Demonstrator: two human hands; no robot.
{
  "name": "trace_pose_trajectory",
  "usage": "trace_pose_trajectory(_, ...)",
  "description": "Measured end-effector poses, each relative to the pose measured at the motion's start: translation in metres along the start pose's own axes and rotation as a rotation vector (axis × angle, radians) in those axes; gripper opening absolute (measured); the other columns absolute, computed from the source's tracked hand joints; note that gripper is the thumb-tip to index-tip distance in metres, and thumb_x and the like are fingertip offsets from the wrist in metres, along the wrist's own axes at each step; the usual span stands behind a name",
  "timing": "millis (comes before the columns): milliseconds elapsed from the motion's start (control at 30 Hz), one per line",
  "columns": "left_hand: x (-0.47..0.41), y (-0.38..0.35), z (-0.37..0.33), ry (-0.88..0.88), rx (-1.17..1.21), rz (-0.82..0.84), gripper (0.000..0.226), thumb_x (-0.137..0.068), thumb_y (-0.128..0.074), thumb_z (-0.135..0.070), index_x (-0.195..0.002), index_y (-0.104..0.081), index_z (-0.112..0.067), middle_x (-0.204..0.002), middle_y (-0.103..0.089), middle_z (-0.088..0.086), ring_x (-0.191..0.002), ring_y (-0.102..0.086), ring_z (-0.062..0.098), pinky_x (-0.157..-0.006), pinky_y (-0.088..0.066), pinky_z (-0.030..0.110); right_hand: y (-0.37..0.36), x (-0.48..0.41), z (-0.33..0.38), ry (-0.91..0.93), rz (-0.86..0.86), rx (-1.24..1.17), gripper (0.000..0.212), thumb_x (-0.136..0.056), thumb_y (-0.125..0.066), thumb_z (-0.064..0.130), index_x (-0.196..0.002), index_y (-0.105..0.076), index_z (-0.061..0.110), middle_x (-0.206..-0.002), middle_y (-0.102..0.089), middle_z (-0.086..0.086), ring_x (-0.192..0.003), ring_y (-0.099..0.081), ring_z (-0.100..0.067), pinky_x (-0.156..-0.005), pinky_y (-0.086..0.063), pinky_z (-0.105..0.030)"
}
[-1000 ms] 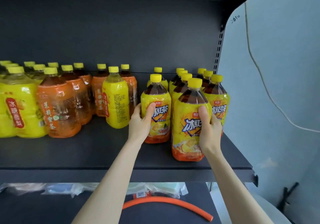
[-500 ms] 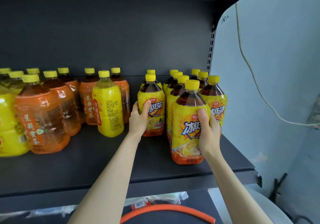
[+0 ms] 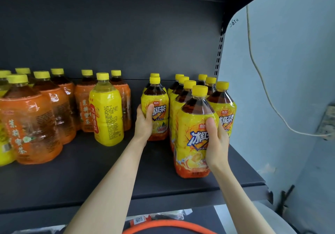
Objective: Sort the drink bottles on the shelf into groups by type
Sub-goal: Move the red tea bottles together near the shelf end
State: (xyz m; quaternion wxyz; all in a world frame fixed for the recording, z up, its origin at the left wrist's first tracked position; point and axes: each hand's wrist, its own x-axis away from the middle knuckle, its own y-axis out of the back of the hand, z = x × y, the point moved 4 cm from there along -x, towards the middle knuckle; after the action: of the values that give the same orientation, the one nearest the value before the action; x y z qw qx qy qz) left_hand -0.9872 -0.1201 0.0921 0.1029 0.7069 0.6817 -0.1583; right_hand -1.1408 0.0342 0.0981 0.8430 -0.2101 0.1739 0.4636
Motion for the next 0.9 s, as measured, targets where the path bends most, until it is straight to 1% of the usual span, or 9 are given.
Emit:
trace_pose_trajectory(200, 0.001, 0.005, -0.003, 0.068, -0.064, 0.031, 0.065, -0.093, -0.045, -0.048, -0.146, -0.027, -0.015, -0.138, -0.049, 0.008, -0.124, -0.048, 0.023, -0.098, -0.043, 0.036, -0.001, 0.002, 0.004, 0.037, -0.004, 0.016, 0.048, -0.070, -0.051, 0.066, -0.100, -0.061, 0.029, -0.096, -0.073, 0.000, -0.089, -0.071, -0.015, -0.072, -0.057, -0.025)
trace_pose_trajectory(300, 0.014, 0.014, -0.009, 0.157, -0.138, -0.051, 0.070, -0.092, -0.044, -0.052, -0.147, -0.025, -0.014, -0.146, -0.039, 0.009, -0.132, -0.040, 0.026, -0.101, -0.037, 0.037, 0.001, 0.003, 0.005, 0.043, -0.037, 0.013, 0.049, -0.068, -0.053, 0.067, -0.100, -0.051, 0.029, -0.100, -0.068, 0.002, -0.092, -0.069, -0.013, -0.072, -0.056, -0.025)
trace_pose_trajectory(400, 0.048, 0.022, -0.026, 0.107, -0.065, -0.176, 0.053, -0.095, -0.043, -0.046, -0.137, -0.040, -0.013, -0.138, -0.047, 0.003, -0.121, -0.046, 0.017, -0.093, -0.038, 0.027, 0.001, 0.005, 0.005, 0.050, -0.056, 0.031, 0.050, -0.068, -0.052, 0.069, -0.097, -0.046, 0.029, -0.104, -0.066, -0.004, -0.095, -0.068, -0.018, -0.078, -0.057, -0.033)
trace_pose_trajectory(500, 0.080, 0.025, -0.041, -0.033, 0.012, -0.163, 0.026, -0.097, -0.042, -0.038, -0.116, -0.051, -0.022, -0.120, -0.054, -0.006, -0.113, -0.049, 0.009, -0.086, -0.037, 0.017, -0.003, 0.011, 0.004, 0.053, -0.063, 0.008, 0.049, -0.068, -0.052, 0.068, -0.096, -0.046, 0.029, -0.098, -0.063, 0.002, -0.093, -0.066, -0.015, -0.077, -0.056, -0.032)
trace_pose_trajectory(600, 0.103, 0.019, -0.055, -0.138, 0.095, -0.049, 0.034, -0.098, -0.037, -0.035, -0.124, -0.053, -0.020, -0.120, -0.059, -0.005, -0.115, -0.054, 0.007, -0.095, -0.043, 0.023, -0.017, 0.020, 0.005, 0.074, -0.032, -0.006, 0.050, -0.071, -0.052, 0.067, -0.094, -0.046, 0.023, -0.091, -0.062, 0.001, -0.086, -0.064, -0.009, -0.075, -0.053, -0.030)
trace_pose_trajectory(667, 0.114, 0.014, -0.062, -0.153, 0.147, 0.023, 0.044, -0.094, -0.034, -0.043, -0.129, -0.049, -0.022, -0.117, -0.061, -0.006, -0.107, -0.059, 0.002, -0.088, -0.049, 0.020, -0.033, 0.027, 0.007, 0.081, -0.001, -0.018, 0.052, -0.073, -0.050, 0.065, -0.097, -0.046, 0.019, -0.087, -0.062, 0.007, -0.080, -0.062, -0.001, -0.072, -0.051, -0.023)
trace_pose_trajectory(700, 0.118, 0.012, -0.065, -0.153, 0.164, 0.045, 0.050, -0.090, -0.033, -0.049, -0.131, -0.046, -0.024, -0.116, -0.061, -0.008, -0.104, -0.061, 0.001, -0.083, -0.051, 0.019, -0.041, 0.030, 0.008, 0.084, 0.017, -0.023, 0.051, -0.074, -0.049, 0.065, -0.098, -0.046, 0.019, -0.086, -0.063, 0.010, -0.081, -0.062, -0.001, -0.073, -0.051, -0.025)
trace_pose_trajectory(800, 0.122, 0.015, -0.066, -0.176, 0.162, 0.016, 0.053, -0.089, -0.038, -0.056, -0.135, -0.037, -0.029, -0.114, -0.059, -0.014, -0.100, -0.062, -0.001, -0.077, -0.053, 0.018, -0.063, 0.037, 0.007, 0.091, 0.076, 0.030, 0.045, -0.077, -0.044, 0.066, -0.093, -0.043, 0.025, -0.085, -0.061, 0.010, -0.080, -0.060, -0.001, -0.076, -0.051, -0.032)
trace_pose_trajectory(900, 0.114, 0.022, -0.062, -0.198, 0.098, -0.045, 0.062, -0.080, -0.048, -0.053, -0.135, -0.035, -0.029, -0.113, -0.057, -0.017, -0.099, -0.062, -0.003, -0.076, -0.052, 0.017, -0.072, 0.040, 0.006, 0.074, 0.115, 0.151, 0.044, -0.079, -0.037, 0.070, -0.092, -0.042, 0.029, -0.091, -0.060, 0.007, -0.086, -0.059, -0.008, -0.081, -0.050, -0.037)
